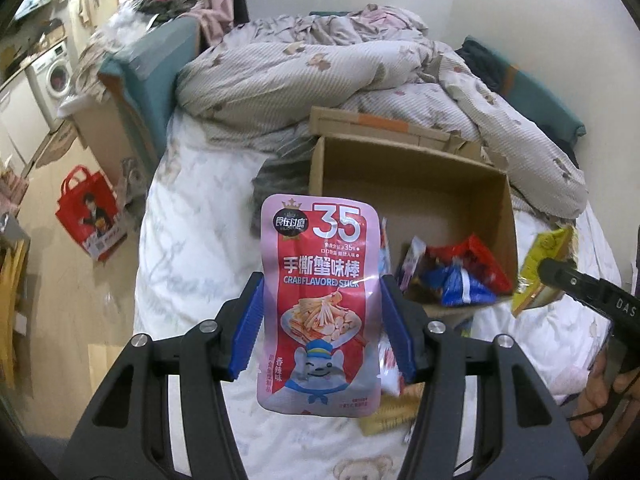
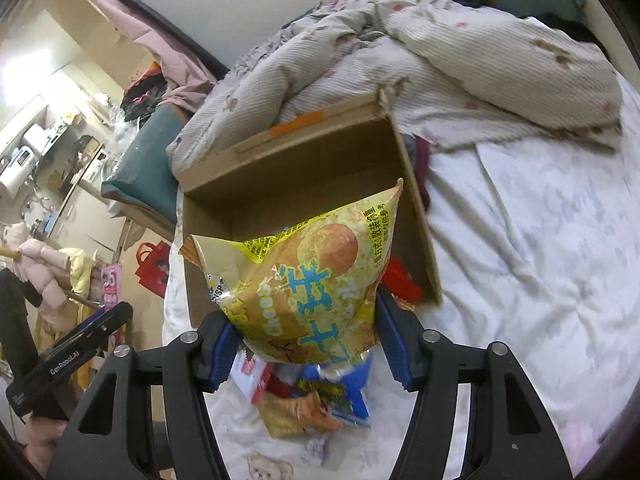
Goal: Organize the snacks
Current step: 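Lower both held snacks into the box and open both grippers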
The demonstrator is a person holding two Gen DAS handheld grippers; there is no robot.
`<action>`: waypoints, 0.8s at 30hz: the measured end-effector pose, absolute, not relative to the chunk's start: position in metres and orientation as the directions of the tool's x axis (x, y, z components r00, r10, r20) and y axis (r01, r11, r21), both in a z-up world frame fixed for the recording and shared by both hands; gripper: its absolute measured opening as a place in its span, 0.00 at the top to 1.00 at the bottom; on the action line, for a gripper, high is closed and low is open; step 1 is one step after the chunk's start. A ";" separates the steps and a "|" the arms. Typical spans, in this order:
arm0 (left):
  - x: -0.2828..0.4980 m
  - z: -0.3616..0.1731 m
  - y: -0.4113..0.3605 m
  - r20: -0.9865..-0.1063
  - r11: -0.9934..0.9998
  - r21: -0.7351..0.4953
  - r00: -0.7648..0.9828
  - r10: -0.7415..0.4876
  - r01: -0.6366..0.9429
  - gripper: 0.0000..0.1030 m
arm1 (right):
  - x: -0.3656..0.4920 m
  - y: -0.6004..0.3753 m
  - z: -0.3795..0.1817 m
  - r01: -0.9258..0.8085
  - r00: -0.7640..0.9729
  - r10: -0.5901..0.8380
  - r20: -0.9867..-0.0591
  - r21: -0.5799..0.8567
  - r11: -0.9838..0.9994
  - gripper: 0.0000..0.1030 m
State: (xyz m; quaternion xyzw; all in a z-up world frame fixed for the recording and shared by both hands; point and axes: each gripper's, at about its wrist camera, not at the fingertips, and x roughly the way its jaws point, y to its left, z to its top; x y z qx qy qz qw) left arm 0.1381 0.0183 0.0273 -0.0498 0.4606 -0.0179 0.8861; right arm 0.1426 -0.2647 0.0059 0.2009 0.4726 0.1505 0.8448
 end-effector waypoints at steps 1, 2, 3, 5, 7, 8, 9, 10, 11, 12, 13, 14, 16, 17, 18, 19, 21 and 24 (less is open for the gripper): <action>0.145 0.028 0.014 -0.815 0.995 -0.100 0.574 -0.081 -0.002 0.49 | 0.150 -0.262 0.006 -0.067 0.505 0.450 -0.736 0.486 0.871 0.38; 0.152 0.029 0.009 -0.814 0.995 -0.095 0.575 -0.084 0.010 0.49 | 0.157 -0.261 0.007 -0.069 0.504 0.454 -0.735 0.490 0.869 0.38; 0.158 0.030 0.005 -0.811 0.996 -0.091 0.579 -0.086 0.021 0.49 | 0.167 -0.258 0.009 -0.074 0.506 0.457 -0.732 0.491 0.868 0.38; 0.171 0.031 -0.004 -0.805 0.996 -0.079 0.585 -0.092 0.049 0.49 | 0.179 -0.255 0.011 -0.091 0.523 0.451 -0.723 0.479 0.873 0.37; 0.179 0.031 -0.007 -0.799 0.994 -0.094 0.592 -0.107 0.052 0.49 | 0.189 -0.254 0.012 -0.124 0.560 0.435 -0.705 0.449 0.885 0.37; 0.184 0.030 -0.007 -0.791 0.992 -0.117 0.599 -0.127 0.055 0.49 | 0.192 -0.254 0.009 -0.129 0.567 0.436 -0.699 0.447 0.885 0.37; 0.186 0.027 -0.007 -0.783 0.989 -0.131 0.606 -0.141 0.062 0.49 | 0.193 -0.256 0.004 -0.133 0.567 0.444 -0.694 0.455 0.880 0.37; 0.187 0.024 -0.007 -0.773 0.988 -0.137 0.616 -0.151 0.070 0.49 | 0.195 -0.259 -0.004 -0.132 0.565 0.456 -0.688 0.470 0.873 0.37; 0.187 0.018 -0.006 -0.756 0.988 -0.130 0.637 -0.151 0.080 0.49 | 0.195 -0.260 -0.010 -0.124 0.561 0.454 -0.693 0.472 0.873 0.37; 0.187 0.012 -0.007 -0.750 0.991 -0.106 0.649 -0.131 0.078 0.49 | 0.197 -0.260 -0.018 -0.104 0.545 0.442 -0.713 0.465 0.879 0.37; 0.189 0.005 -0.008 -0.758 0.994 -0.081 0.643 -0.108 0.072 0.49 | 0.199 -0.259 -0.022 -0.094 0.532 0.441 -0.723 0.468 0.879 0.37; 0.193 0.000 -0.010 -0.770 0.994 -0.081 0.628 -0.109 0.074 0.49 | 0.201 -0.259 -0.023 -0.093 0.528 0.448 -0.721 0.475 0.875 0.37; 0.199 -0.006 -0.012 -0.784 0.990 -0.110 0.604 -0.144 0.092 0.49 | 0.204 -0.258 -0.024 -0.100 0.526 0.447 -0.724 0.469 0.878 0.37; 0.200 -0.008 -0.014 -0.783 0.991 -0.097 0.607 -0.136 0.098 0.49 | 0.205 -0.257 -0.025 -0.103 0.526 0.447 -0.724 0.467 0.878 0.37; 0.201 -0.008 -0.015 -0.782 0.991 -0.086 0.610 -0.129 0.099 0.49 | 0.206 -0.257 -0.025 -0.104 0.525 0.450 -0.723 0.470 0.877 0.36; 0.202 -0.010 -0.015 -0.782 0.991 -0.088 0.609 -0.131 0.099 0.49 | 0.208 -0.256 -0.025 -0.103 0.522 0.459 -0.719 0.481 0.871 0.36; 0.206 -0.014 -0.014 -0.789 0.986 -0.131 0.592 -0.164 0.099 0.49 | 0.210 -0.253 -0.026 -0.108 0.519 0.467 -0.717 0.486 0.867 0.35; 0.208 -0.020 -0.015 -0.796 0.983 -0.156 0.578 -0.181 0.094 0.49 | 0.213 -0.248 -0.029 -0.118 0.511 0.462 -0.725 0.473 0.873 0.35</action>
